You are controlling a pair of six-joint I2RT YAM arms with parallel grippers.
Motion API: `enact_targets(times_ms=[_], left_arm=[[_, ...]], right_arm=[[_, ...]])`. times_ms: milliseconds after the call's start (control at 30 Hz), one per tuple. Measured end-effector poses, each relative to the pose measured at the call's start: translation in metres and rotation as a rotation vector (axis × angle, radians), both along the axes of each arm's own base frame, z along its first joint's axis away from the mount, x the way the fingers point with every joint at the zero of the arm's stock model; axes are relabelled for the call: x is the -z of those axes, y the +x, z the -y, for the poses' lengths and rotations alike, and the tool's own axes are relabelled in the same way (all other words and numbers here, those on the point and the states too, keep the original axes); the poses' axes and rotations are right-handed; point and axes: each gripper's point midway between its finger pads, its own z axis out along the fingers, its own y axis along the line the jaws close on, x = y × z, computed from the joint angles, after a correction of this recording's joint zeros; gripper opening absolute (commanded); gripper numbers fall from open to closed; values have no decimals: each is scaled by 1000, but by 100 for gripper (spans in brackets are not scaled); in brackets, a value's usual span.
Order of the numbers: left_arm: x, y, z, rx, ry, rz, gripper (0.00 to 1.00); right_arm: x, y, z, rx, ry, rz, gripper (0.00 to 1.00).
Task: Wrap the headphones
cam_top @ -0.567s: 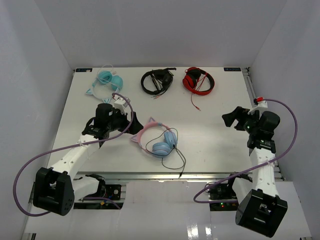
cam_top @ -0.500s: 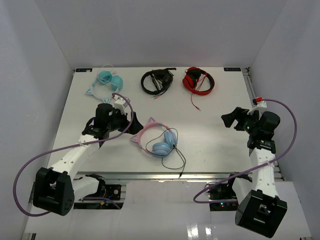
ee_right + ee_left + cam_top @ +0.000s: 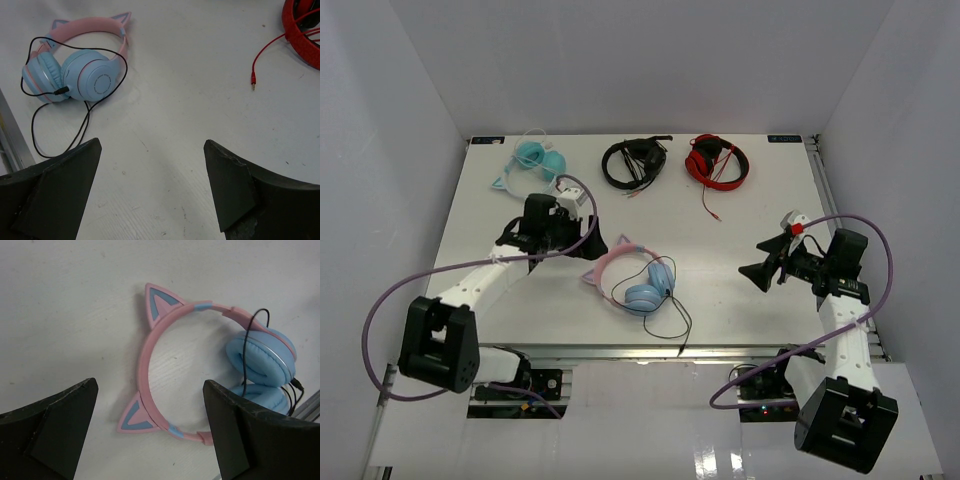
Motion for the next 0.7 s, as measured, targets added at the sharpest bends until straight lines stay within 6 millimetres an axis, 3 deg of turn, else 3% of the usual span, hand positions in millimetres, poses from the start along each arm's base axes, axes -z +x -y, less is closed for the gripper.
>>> enact_targets(times_ms=[167, 300, 400, 467, 600, 700], left_arm=[[-3, 57, 7, -26, 97, -53, 89], [19, 86, 24, 11, 223, -103, 84], [50, 83, 44, 84, 333, -146, 81], [68, 69, 56, 142, 398, -173, 80], [68, 55, 71, 199, 459, -145, 79], [69, 51, 69, 206, 481, -135, 80]], right_arm=[[4, 0, -4, -19, 1, -15, 90], [4, -2, -8, -40, -4, -8, 90], [5, -2, -9, -44, -8, -4, 90], [5, -2, -9, -43, -9, -4, 90], [5, -2, -10, -50, -9, -4, 90], [5, -3, -12, -57, -9, -4, 90]])
